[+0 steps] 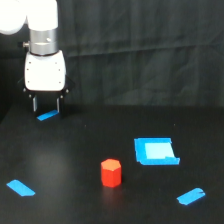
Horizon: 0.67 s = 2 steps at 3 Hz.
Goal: Pick up the red object from the table
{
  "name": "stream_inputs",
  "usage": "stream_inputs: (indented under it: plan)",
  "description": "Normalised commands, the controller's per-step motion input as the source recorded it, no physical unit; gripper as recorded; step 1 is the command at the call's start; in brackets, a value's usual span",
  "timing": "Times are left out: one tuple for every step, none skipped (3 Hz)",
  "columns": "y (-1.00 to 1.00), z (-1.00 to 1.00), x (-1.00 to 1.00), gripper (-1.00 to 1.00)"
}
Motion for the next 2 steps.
stream_inputs:
  plan:
    - [-0.1, -0.11, 0.45, 1.0]
    - [-0.11, -0.11, 0.46, 1.0]
